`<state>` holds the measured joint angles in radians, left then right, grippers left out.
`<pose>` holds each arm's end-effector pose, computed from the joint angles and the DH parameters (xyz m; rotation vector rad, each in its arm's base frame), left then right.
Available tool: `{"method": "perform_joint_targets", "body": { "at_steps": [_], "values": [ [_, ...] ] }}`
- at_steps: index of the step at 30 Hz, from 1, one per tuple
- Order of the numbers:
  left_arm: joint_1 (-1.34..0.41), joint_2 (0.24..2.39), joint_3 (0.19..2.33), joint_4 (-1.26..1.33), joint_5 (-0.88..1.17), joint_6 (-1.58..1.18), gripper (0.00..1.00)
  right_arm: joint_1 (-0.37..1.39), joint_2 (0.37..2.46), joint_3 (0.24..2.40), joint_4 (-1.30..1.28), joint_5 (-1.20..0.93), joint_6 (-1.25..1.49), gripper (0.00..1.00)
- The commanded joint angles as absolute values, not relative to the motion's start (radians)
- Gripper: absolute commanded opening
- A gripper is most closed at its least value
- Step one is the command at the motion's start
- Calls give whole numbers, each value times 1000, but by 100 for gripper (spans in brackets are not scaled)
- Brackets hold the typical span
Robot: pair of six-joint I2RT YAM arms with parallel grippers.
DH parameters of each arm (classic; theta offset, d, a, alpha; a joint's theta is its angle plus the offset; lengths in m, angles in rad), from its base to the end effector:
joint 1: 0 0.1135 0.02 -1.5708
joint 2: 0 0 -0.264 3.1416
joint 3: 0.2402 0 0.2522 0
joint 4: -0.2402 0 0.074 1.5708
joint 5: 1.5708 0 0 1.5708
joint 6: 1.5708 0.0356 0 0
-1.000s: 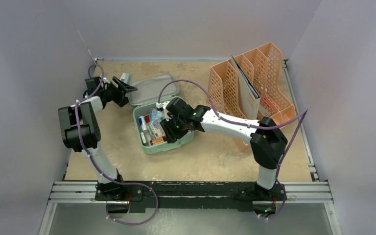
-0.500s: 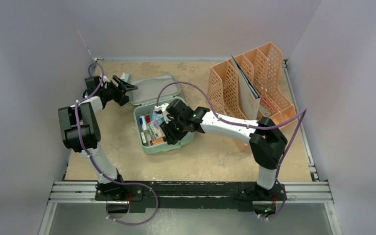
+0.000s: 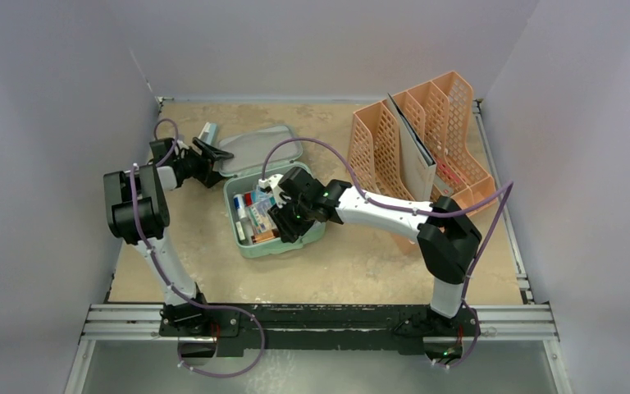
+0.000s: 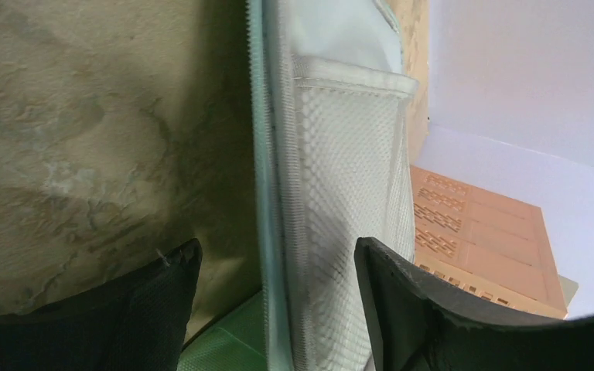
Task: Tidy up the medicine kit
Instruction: Close the medicine box at the center of the board.
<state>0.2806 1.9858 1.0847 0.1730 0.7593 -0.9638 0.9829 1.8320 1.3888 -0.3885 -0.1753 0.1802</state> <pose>0.3912 0.0872 0.1339 -1.0124 2.1216 -1.2174 0.2215 0.3435 0.2371 -1.0641 2.2877 0.7217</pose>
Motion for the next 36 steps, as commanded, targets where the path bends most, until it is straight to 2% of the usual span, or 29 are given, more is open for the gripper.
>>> {"method": "perform_joint_targets", "body": {
  "at_steps": [1, 16, 36],
  "values": [
    [280, 2005, 1082, 303, 797, -1032, 71, 992, 1822, 1376, -407, -178, 160, 44],
    [280, 2034, 1132, 670, 954, -1173, 61, 992, 1841, 1355, -405, -137, 125, 42],
    [279, 1919, 1175, 624, 1028, -1147, 61, 992, 1819, 1346, -405, -114, 113, 43]
  ]
}}
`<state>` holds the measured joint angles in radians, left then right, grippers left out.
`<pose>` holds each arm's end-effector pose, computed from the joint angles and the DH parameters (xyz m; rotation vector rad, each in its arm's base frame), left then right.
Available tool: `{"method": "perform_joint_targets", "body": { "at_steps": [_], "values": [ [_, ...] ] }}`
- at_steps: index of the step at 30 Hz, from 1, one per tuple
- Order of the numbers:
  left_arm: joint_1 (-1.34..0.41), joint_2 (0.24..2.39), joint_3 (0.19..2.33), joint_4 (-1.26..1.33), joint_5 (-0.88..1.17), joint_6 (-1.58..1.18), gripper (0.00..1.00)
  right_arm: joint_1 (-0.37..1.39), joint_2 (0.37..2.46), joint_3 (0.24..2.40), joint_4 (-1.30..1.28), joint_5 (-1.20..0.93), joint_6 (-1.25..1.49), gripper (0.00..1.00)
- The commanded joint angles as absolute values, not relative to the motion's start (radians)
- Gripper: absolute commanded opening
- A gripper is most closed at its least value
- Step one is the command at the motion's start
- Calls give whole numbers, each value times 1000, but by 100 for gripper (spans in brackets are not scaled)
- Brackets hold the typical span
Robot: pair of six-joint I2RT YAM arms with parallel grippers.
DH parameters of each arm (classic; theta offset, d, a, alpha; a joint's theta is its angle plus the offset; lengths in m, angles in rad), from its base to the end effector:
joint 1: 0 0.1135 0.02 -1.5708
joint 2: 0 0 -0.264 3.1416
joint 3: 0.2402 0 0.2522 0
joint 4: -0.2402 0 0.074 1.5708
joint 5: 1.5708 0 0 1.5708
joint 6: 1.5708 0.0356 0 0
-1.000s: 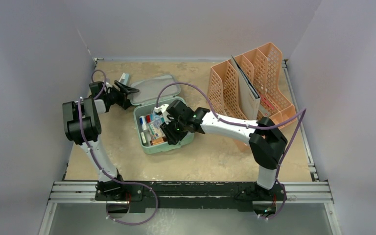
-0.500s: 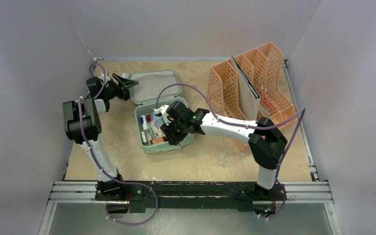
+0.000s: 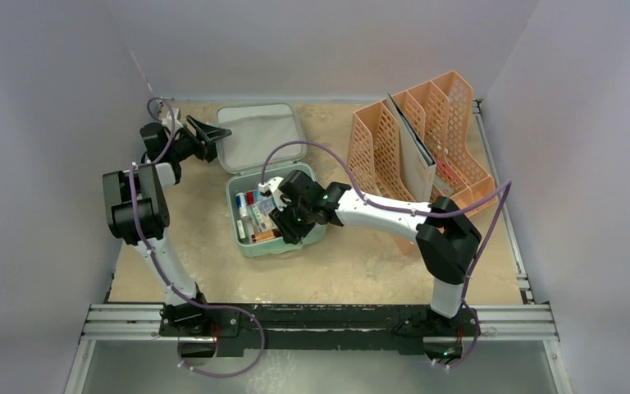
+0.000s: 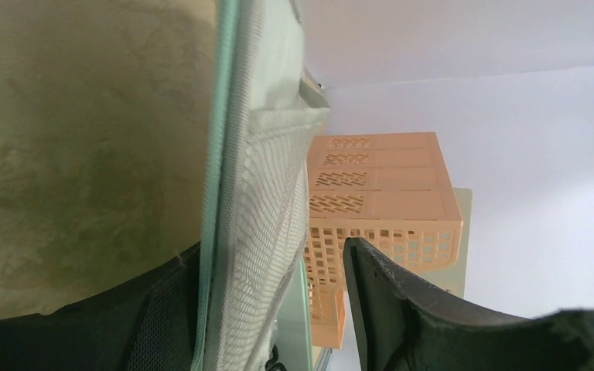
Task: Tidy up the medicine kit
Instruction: Close the medicine box at the center of the board.
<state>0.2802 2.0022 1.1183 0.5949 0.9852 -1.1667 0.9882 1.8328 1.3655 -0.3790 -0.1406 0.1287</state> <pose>0.4137 0.0882 0.1753 -0.6740 1.8895 -1.4988 0.2195 0.3422 0.2299 -1.1111 2.2630 0.6566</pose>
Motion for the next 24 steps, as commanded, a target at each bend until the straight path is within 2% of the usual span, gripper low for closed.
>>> {"method": "perform_joint_targets", "body": {
  "at_steps": [1, 17, 24],
  "values": [
    [279, 1915, 1174, 623, 1028, -1144, 61, 992, 1819, 1344, -402, -114, 113, 43],
    [280, 1827, 1153, 683, 1063, -1171, 62, 992, 1812, 1365, -402, -119, 113, 46],
    [279, 1789, 1173, 641, 1070, -1138, 62, 992, 1799, 1392, -403, -123, 122, 52]
  ]
}}
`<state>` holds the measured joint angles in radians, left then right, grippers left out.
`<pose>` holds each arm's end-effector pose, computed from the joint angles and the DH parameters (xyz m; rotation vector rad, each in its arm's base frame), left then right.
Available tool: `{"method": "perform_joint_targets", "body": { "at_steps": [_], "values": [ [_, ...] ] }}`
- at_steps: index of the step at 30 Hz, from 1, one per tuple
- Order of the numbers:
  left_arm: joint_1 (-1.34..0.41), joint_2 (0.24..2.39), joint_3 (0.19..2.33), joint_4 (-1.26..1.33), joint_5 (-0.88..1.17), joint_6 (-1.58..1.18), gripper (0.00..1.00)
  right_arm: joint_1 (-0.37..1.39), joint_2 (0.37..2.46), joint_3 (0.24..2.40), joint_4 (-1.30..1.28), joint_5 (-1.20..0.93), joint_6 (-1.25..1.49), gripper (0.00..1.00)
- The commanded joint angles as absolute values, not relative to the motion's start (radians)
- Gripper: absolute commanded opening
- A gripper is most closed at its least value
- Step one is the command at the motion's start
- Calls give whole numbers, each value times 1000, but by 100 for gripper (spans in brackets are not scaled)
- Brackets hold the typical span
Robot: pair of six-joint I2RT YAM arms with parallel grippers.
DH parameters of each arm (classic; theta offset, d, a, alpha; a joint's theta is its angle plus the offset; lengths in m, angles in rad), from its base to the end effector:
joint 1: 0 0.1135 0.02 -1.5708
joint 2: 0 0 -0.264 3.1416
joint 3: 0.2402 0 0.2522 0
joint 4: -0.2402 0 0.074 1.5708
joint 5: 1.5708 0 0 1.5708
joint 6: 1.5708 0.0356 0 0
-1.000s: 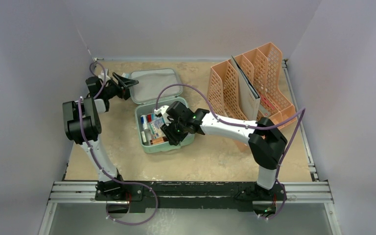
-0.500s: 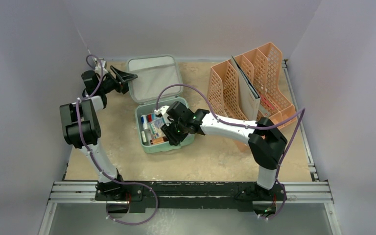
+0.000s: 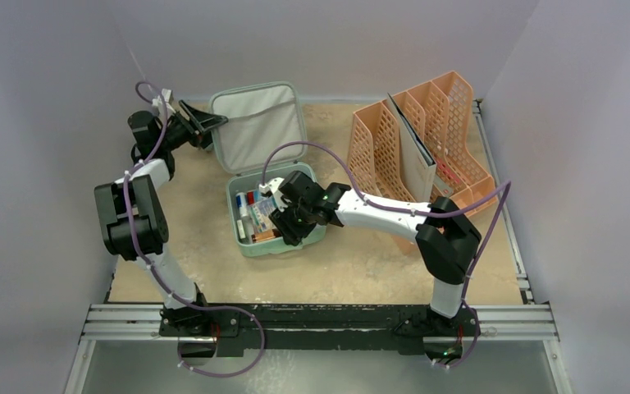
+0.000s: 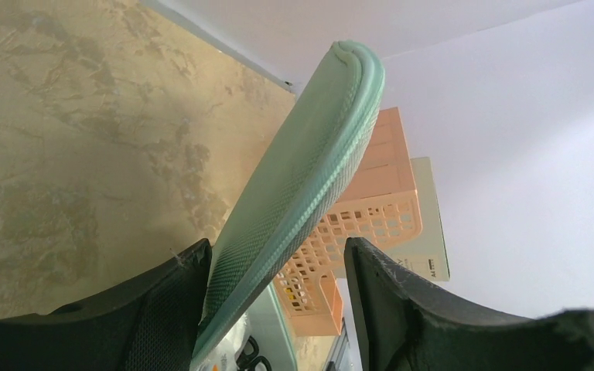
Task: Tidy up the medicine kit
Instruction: Close the medicine box at the center of the board.
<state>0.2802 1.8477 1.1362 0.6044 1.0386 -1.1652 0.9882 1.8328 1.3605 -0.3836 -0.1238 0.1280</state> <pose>0.4010 0.0835 0.2431 -0.4587 1.8089 -1.4961 0.2194 0.3410 0.2279 -1.1061 2.2711 0.6323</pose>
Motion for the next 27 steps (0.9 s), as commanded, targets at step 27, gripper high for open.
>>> {"method": "perform_joint_targets", "body": {
  "at_steps": [27],
  "values": [
    [279, 1572, 1100, 571, 1098, -1125, 63, 991, 1538, 1554, -417, -31, 126, 71]
  ]
}}
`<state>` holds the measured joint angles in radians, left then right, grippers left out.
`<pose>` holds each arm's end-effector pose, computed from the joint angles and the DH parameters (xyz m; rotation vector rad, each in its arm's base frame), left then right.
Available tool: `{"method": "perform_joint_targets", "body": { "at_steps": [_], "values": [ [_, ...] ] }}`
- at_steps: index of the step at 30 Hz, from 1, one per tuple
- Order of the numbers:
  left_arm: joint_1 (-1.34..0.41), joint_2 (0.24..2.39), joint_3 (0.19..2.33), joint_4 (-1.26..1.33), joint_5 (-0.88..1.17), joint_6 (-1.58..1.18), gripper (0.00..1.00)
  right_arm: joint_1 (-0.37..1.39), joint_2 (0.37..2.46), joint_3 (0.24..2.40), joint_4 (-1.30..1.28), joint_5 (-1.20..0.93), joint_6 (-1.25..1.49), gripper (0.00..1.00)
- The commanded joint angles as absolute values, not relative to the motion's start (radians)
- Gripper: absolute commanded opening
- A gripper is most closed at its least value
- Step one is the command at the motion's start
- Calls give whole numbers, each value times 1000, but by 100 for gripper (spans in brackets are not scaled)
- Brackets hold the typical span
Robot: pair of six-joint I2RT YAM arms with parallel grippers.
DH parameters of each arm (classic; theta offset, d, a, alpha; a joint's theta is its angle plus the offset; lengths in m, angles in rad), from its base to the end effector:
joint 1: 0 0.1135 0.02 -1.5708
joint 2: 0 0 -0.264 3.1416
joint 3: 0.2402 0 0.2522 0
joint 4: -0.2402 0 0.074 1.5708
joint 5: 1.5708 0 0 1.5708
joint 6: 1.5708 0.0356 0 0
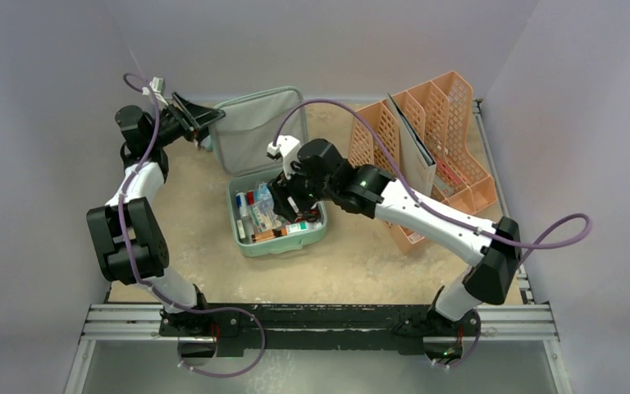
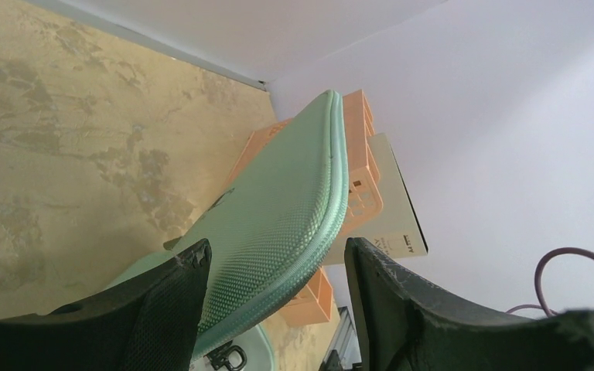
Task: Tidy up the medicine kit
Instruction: Close the medicine box at the center of the board.
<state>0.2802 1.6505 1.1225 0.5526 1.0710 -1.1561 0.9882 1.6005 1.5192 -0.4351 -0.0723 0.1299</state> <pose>0.3679 0.0734 0.3073 -0.3031 1.7469 -1.4725 0.2026 0.3121 0.3632 -0.9467 1.9588 0.7383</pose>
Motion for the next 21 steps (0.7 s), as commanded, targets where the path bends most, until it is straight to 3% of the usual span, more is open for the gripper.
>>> {"method": "perform_joint_targets", "body": {
  "at_steps": [1, 21],
  "values": [
    [279, 1561, 1095, 566, 1098, -1125, 63, 991, 1521, 1553, -414, -23, 126, 71],
    [276, 1241, 994, 231, 1094, -1001, 67, 991, 1372, 1517, -396, 77, 148, 76]
  ]
}}
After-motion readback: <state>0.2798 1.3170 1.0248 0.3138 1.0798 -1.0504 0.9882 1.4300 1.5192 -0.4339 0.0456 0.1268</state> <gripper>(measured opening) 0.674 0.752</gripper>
